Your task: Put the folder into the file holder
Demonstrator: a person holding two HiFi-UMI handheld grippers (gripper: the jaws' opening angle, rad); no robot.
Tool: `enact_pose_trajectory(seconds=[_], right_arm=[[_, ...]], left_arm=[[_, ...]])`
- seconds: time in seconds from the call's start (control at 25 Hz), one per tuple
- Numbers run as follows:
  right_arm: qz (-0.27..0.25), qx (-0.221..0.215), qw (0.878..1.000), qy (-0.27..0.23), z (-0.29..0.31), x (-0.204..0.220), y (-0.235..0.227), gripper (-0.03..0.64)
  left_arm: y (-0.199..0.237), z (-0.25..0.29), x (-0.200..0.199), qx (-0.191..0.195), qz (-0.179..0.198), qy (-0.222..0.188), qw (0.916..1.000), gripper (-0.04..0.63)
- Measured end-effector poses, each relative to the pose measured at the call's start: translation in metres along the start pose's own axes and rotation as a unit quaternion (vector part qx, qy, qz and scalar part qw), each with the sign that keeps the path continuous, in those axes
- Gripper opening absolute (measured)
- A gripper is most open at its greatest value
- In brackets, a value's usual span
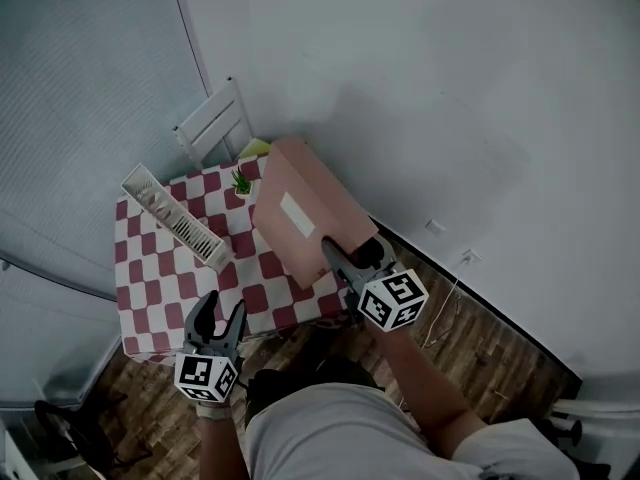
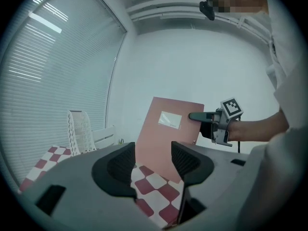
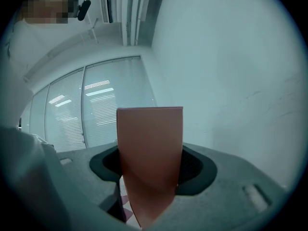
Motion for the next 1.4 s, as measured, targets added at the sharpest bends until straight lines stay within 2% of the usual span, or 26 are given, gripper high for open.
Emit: enact_pose_trajectory(seconds=[0.24, 0.44, 0.92, 1.4], right_arm=[[-0.006, -0.041, 0.999, -0.001, 0.018, -0.021, 0.013, 0.279], [-0.018, -0.068, 0.998, -0.006, 0.038, -0.04, 0.035, 0.279], [-0.036, -0.099, 0.994, -0.006, 0.093, -0.063, 0.104, 0.279], [-0.052, -0.125, 0.991, 0.022, 0.131, -0.051, 0.156, 0.279]], left_arm=[[0.009, -0.006, -0.009, -0.029, -0.003, -0.013, 0.9995, 0.216], [0.029, -0.011, -0.012, -0.039, -0.008, -0.018, 0.999, 0.216], [0.096, -0.015, -0.018, -0.023, -0.026, -0.025, 0.9991, 0.216], [0.137, -0.025, -0.019, -0.018, -0.039, -0.028, 0.9987, 0.216]])
Point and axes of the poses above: the fingertips, and each gripper's own axes: z forward along the fingers, y to its left, x out of its underside, the point moved 4 cm from there along -z, backward along the fingers, and after that the axes turned 3 degrees about -z, right-handed, at the moved point
